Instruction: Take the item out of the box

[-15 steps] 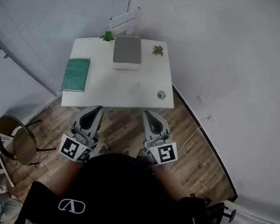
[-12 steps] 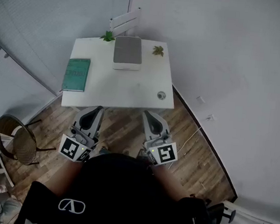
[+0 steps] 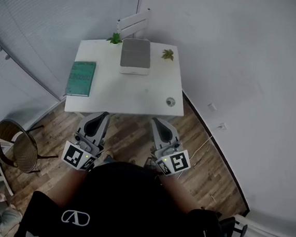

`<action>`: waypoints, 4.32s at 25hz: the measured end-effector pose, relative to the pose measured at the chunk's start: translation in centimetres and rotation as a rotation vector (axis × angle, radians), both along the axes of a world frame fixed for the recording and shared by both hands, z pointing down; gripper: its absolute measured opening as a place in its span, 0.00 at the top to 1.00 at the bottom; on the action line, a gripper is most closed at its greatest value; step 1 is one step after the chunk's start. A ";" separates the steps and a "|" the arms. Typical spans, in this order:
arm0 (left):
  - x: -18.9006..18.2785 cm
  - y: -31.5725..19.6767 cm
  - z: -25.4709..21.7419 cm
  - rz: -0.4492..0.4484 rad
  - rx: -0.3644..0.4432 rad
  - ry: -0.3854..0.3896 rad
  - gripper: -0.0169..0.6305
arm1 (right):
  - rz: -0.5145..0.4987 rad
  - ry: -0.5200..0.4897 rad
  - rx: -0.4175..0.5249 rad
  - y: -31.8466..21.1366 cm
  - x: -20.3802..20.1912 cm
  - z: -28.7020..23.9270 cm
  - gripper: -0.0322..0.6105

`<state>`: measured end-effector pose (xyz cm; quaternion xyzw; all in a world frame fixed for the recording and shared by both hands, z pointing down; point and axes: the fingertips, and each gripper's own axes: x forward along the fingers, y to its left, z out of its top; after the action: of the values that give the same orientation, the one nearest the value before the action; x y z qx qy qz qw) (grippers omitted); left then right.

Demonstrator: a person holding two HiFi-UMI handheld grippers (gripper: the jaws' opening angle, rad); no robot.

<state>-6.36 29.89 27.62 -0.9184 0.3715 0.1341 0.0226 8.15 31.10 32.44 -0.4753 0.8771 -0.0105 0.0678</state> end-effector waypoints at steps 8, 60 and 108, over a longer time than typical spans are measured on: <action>1.2 -0.5 -0.1 -0.041 0.003 -0.009 0.97 | -0.015 0.008 0.026 -0.9 1.4 -0.3 0.95; -0.1 -31.8 3.2 0.078 -0.107 0.043 0.97 | 0.032 -0.165 -0.115 -31.2 -0.1 3.3 0.94; -3.1 -32.0 10.6 -0.008 -0.284 -0.087 0.97 | 0.060 -1.384 -0.749 -40.4 -0.7 35.3 0.22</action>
<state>-9.41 -2.10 38.23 -0.9159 0.3890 0.0401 -0.0909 7.44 -9.30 67.70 -0.3754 0.5605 -0.5972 0.4339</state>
